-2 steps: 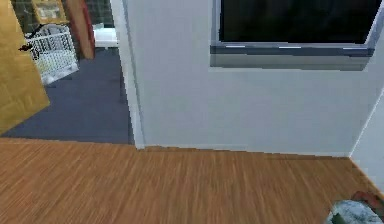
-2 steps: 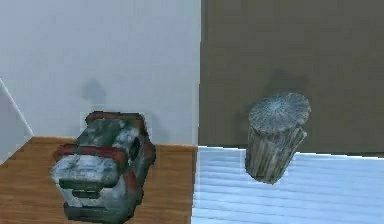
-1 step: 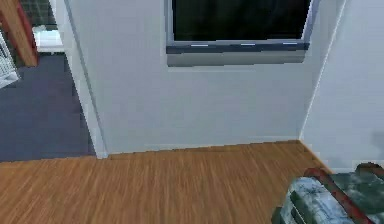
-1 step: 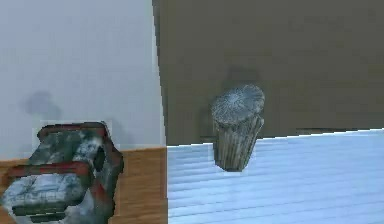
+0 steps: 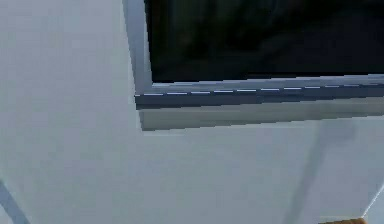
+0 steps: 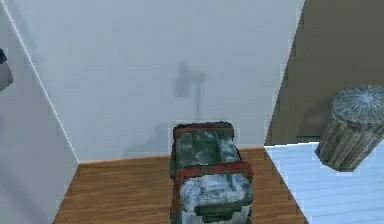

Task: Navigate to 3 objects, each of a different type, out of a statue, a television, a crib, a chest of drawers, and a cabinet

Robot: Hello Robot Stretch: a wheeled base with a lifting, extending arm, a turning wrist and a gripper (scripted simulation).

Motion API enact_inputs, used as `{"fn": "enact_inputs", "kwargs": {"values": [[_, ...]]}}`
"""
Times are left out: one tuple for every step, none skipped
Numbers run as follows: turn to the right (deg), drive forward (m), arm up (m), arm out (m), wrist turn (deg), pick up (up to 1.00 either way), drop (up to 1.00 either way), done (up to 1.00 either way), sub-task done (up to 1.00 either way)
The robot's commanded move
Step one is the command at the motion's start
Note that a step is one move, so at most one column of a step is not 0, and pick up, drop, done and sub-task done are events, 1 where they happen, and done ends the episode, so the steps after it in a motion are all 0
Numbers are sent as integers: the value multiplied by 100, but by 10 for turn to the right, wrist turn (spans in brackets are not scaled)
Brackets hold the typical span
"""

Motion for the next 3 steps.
{"fn": "enact_inputs", "kwargs": {"values": [[180, 0, 0, 0, 0, 0, 0, 0, 0], [0, 5, 0, 0, 0, 0, 0, 0, 0], [0, 0, 0, 0, 0, 0, 0, 0, 100]]}}
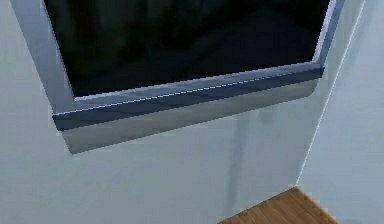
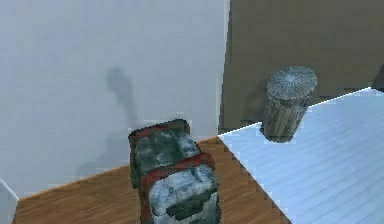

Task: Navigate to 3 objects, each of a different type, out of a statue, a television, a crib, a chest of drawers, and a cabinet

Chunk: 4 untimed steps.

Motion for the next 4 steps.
{"fn": "enact_inputs", "kwargs": {"values": [[-450, 0, 0, 0, 0, 0, 0, 0, 0], [-450, 0, 0, 0, 0, 0, 0, 0, 0], [-150, 0, 0, 0, 0, 0, 0, 0, 0], [0, 100, 0, 0, 0, 0, 0, 0, 0]]}}
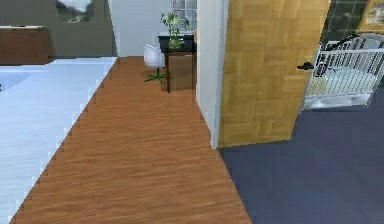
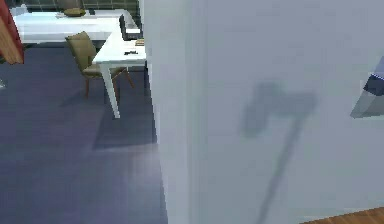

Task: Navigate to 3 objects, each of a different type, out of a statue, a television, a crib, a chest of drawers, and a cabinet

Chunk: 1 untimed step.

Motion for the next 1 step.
{"fn": "enact_inputs", "kwargs": {"values": [[-30, 0, 0, 0, 0, 0, 0, 0, 0]]}}
